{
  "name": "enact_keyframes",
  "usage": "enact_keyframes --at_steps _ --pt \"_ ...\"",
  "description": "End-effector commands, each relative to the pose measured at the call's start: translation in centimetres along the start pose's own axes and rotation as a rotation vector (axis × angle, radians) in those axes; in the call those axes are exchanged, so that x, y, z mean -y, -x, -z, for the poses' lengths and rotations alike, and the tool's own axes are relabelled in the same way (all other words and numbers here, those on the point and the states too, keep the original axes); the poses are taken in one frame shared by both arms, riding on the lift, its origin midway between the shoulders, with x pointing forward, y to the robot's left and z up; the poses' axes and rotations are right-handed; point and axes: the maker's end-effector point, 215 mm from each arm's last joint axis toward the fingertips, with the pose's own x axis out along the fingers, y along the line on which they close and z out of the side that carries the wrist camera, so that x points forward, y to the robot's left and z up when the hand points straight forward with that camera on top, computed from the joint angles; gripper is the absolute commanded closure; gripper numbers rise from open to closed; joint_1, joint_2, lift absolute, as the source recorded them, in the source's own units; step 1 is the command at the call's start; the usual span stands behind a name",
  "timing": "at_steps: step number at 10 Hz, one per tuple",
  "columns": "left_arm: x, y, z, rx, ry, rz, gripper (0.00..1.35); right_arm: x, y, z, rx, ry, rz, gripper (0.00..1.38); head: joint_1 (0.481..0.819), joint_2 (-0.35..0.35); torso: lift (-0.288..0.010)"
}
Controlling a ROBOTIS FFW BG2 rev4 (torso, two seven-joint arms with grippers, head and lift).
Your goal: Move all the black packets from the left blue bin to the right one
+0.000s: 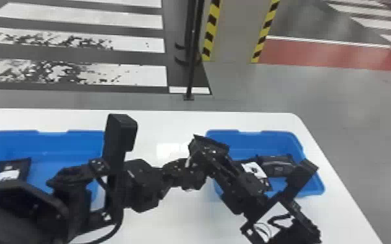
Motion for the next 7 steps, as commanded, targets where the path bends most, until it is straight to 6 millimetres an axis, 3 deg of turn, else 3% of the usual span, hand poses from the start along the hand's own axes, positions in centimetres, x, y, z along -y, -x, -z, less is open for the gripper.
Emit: enact_keyframes --at_steps 1,2,3,4,6,7 --pt "-0.1 0.1 -0.3 0.010 0.001 0.000 1.20 -0.2 0.0 0.2 -0.002 -0.006 -0.003 1.28 0.695 -0.179 -0.140" --pt "-0.3 0.3 -0.3 0.022 0.012 -0.008 0.94 -0.3 0.0 0.1 0.000 -0.007 -0.005 1.28 0.695 -0.178 -0.140" --pt "-1.2 0.7 0.2 0.019 0.033 -0.031 0.38 -0.3 -0.1 -0.1 0.005 -0.009 -0.005 1.28 0.695 -0.176 -0.140" --pt "-2.2 1.5 1.2 0.015 0.056 -0.056 0.04 0.4 -0.2 -0.5 0.010 -0.001 0.004 1.28 0.695 -0.170 -0.140" --pt "-4.0 3.4 2.2 0.030 0.096 -0.106 0.18 3.6 -0.3 -1.9 0.015 0.047 0.051 1.28 0.695 -0.151 -0.140" --pt "-4.7 4.4 2.3 0.037 0.103 -0.126 0.20 6.5 -0.1 -2.7 0.010 0.097 0.098 1.28 0.695 -0.149 -0.140"
